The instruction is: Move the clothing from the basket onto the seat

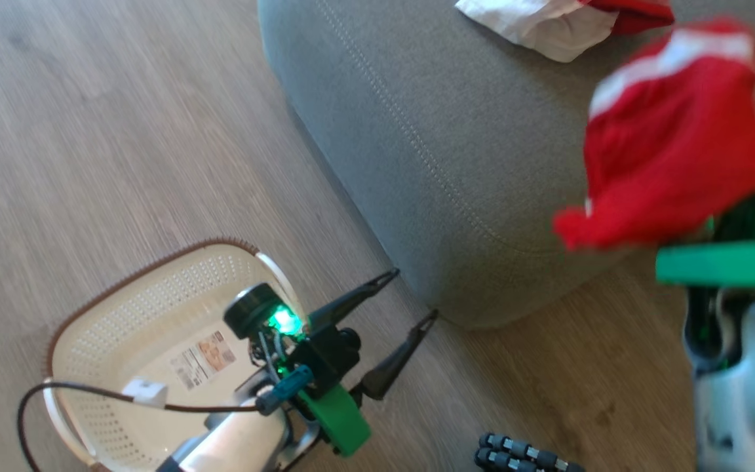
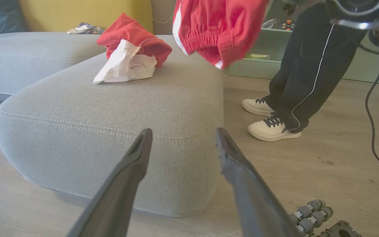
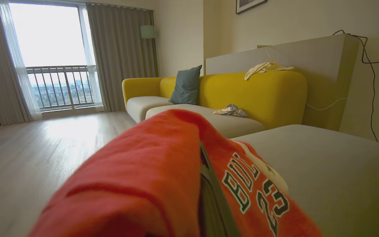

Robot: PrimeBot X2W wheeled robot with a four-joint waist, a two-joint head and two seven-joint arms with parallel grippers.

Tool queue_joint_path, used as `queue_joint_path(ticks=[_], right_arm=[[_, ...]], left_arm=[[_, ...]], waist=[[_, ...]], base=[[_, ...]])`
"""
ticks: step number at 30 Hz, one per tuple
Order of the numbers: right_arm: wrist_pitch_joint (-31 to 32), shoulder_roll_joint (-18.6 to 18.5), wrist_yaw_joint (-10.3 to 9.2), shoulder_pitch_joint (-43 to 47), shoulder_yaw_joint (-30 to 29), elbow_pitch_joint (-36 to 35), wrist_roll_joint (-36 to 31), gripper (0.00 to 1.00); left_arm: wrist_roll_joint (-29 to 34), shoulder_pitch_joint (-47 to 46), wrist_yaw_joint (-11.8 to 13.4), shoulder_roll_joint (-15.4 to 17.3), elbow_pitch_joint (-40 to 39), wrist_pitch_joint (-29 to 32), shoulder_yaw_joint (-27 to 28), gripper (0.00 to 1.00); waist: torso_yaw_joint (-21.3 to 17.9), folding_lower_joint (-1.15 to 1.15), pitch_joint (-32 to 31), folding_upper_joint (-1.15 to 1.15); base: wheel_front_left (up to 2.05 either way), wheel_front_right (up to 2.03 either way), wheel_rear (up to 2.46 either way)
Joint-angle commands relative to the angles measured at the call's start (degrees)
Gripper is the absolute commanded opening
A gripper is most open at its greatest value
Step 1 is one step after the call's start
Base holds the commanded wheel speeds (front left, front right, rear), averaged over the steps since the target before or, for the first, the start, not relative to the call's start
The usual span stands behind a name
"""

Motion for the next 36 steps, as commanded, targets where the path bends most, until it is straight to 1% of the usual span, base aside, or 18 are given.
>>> queue_joint_path(ticks=[1, 3, 6, 10, 14, 18, 24, 28, 29, 30, 32, 36], right_arm=[[-0.37, -0.61, -0.01, -3.84, 1.21, -2.13, -0.58, 0.00], [-0.37, -1.29, -0.01, -7.56, 1.60, -1.24, -0.96, 0.00], [-0.37, -3.56, -0.01, -13.64, 1.64, 1.58, -0.68, 0.00], [-0.36, -6.67, -0.01, -22.28, 0.74, 7.25, 1.30, 0.00], [1.82, -9.24, -0.01, -30.92, -0.54, 14.34, 3.16, 0.00], [2.73, -12.38, -0.01, -38.70, -1.74, 20.80, 2.29, 0.00], [3.85, -17.17, -0.01, -47.83, -3.23, 29.21, 0.35, 0.00], [4.85, -20.46, -0.01, -52.15, -6.48, 34.93, -1.72, 0.00], [5.61, -22.22, -0.01, -54.56, -8.56, 38.32, -2.40, 0.00], [5.92, -23.06, -0.01, -55.73, -9.57, 39.94, -2.87, 0.00], [6.54, -24.24, -0.01, -57.82, -11.97, 42.93, -3.88, 0.00], [7.12, -25.41, -0.01, -60.73, -15.99, 47.01, -7.04, 0.00]], left_arm=[[0.53, -2.33, -0.07, 0.77, -2.32, -0.28, 2.09, 1.00], [0.74, -2.34, -0.07, 1.51, -2.54, -0.28, 2.52, 1.00], [1.12, -2.44, -0.07, 2.69, -3.05, -0.28, 3.11, 1.00], [1.57, -2.55, -0.07, 4.04, -3.80, -0.28, 3.96, 1.00], [2.35, -2.78, -0.07, 5.28, -4.34, -0.28, 4.44, 1.00], [2.55, -3.69, -0.07, 5.97, -5.21, -0.28, 3.01, 1.00], [2.45, -5.70, -0.07, 5.71, -5.38, -0.28, 2.62, 1.00], [2.37, -7.30, -0.07, 5.76, -5.55, -0.28, 1.64, 1.00], [2.16, -8.04, -0.07, 5.67, -5.65, -0.28, 1.58, 1.00], [2.07, -8.39, -0.07, 5.62, -5.69, -0.28, 1.67, 1.00], [1.89, -8.95, -0.07, 5.38, -5.76, -0.28, 1.88, 1.00], [1.72, -9.73, -0.07, 4.91, -5.98, -0.28, 1.74, 1.00]], waist=[[-0.03, 0.00, 1.21, 0.00], [-0.04, 0.00, 2.33, 0.00], [-0.01, 0.00, 4.31, 0.00], [0.54, 0.00, 6.94, 0.00], [1.19, 0.00, 9.45, 0.00], [2.80, 0.00, 11.48, 0.00], [6.06, 0.00, 13.85, 0.00], [8.91, 0.00, 15.56, 0.00], [10.43, 0.00, 16.38, 0.00], [11.14, 0.00, 16.86, 0.00], [12.56, 0.00, 17.75, 0.00], [15.00, 0.00, 19.49, 0.00]], base=[[0.00, 0.00, 0.00], [0.00, 0.00, 0.00], [0.00, 0.00, 0.00], [0.00, 0.00, 0.00], [0.00, 0.00, 0.00], [0.00, 0.00, 0.00], [0.00, 0.00, 0.00], [0.00, 0.00, 0.00], [0.00, 0.00, 0.00], [0.00, 0.00, 0.00], [0.00, 0.00, 0.00], [0.00, 0.00, 0.00]])
